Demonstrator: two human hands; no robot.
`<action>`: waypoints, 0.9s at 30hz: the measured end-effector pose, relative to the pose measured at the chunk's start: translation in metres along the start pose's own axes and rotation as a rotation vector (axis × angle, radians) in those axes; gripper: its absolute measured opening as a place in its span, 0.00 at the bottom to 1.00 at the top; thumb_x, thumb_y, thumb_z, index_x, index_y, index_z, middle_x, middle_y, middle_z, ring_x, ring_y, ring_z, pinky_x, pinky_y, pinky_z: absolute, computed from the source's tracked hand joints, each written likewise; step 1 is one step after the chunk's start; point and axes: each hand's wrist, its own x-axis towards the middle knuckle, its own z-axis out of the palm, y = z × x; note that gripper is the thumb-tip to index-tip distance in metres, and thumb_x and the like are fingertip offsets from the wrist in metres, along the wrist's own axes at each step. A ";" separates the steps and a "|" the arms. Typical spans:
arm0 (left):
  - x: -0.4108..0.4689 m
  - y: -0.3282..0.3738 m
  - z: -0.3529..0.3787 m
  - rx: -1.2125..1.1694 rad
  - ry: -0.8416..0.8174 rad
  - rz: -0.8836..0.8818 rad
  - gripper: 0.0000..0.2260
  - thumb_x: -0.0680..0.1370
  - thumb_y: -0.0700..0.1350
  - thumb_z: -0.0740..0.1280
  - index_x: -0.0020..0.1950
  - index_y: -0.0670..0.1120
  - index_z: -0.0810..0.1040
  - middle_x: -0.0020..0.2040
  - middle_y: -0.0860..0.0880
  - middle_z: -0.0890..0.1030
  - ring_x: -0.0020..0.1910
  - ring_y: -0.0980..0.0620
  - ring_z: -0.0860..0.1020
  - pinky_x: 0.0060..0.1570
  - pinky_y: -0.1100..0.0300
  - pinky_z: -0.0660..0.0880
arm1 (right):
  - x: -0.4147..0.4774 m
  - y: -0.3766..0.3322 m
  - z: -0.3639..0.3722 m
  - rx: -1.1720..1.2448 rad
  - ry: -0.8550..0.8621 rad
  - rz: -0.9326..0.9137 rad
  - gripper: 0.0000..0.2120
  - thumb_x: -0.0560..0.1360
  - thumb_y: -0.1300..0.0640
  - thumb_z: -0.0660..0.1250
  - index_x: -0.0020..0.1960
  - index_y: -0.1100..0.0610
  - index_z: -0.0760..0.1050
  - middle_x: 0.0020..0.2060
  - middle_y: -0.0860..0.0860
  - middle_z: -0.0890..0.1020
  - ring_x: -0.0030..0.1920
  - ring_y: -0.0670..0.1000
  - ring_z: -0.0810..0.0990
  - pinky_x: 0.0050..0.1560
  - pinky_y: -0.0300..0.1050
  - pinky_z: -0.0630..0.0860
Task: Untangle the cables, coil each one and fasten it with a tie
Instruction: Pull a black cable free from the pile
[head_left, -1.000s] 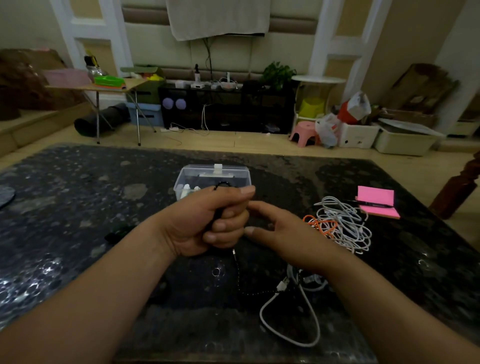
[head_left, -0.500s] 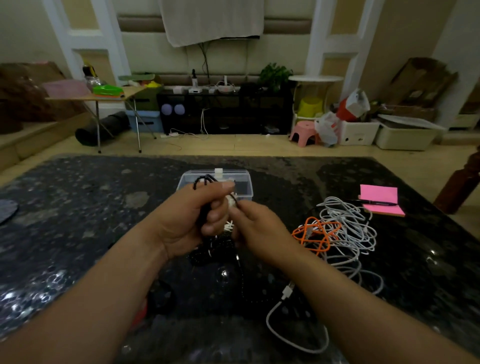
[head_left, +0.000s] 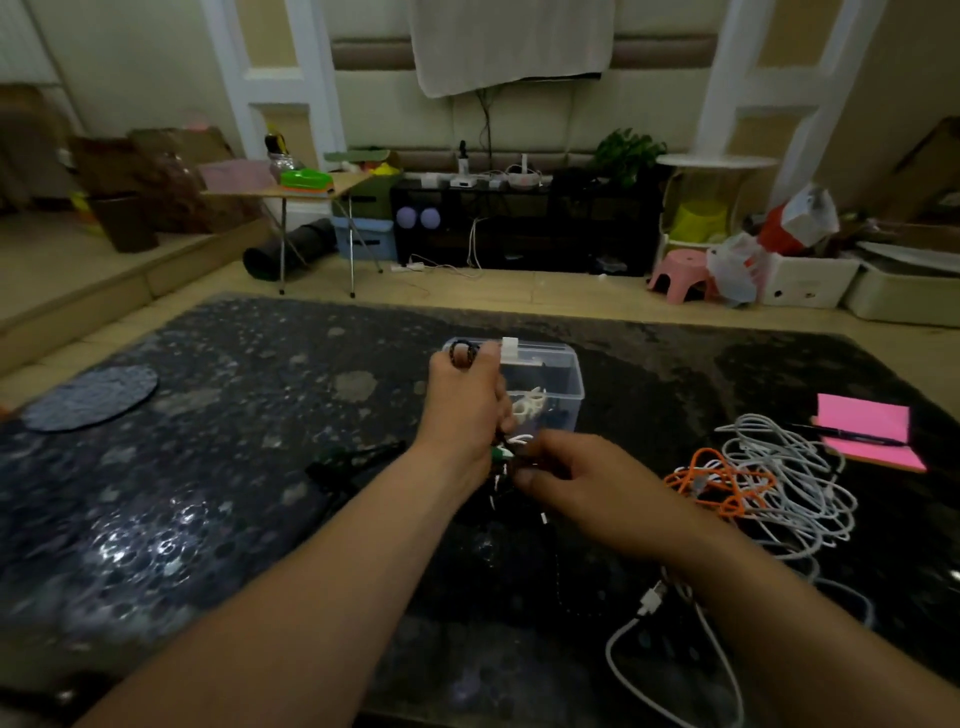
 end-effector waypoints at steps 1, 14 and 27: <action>0.004 0.000 -0.004 0.065 0.006 0.022 0.06 0.86 0.45 0.64 0.57 0.45 0.69 0.32 0.49 0.69 0.24 0.54 0.66 0.23 0.61 0.65 | -0.002 0.004 -0.006 -0.035 -0.009 0.003 0.03 0.82 0.50 0.70 0.53 0.48 0.81 0.42 0.46 0.85 0.41 0.43 0.82 0.48 0.50 0.81; -0.013 0.000 0.005 0.891 -0.584 0.110 0.12 0.82 0.57 0.70 0.55 0.49 0.81 0.45 0.51 0.85 0.44 0.53 0.83 0.50 0.53 0.79 | -0.015 0.010 -0.064 0.269 0.349 0.040 0.06 0.83 0.52 0.70 0.49 0.51 0.83 0.39 0.51 0.85 0.38 0.45 0.80 0.44 0.48 0.78; -0.016 0.003 0.004 0.277 -0.470 -0.046 0.19 0.86 0.53 0.64 0.37 0.49 0.69 0.30 0.49 0.67 0.28 0.51 0.67 0.36 0.53 0.74 | -0.020 0.015 -0.072 0.359 0.214 0.157 0.06 0.84 0.55 0.67 0.54 0.54 0.83 0.43 0.51 0.88 0.43 0.49 0.85 0.50 0.51 0.80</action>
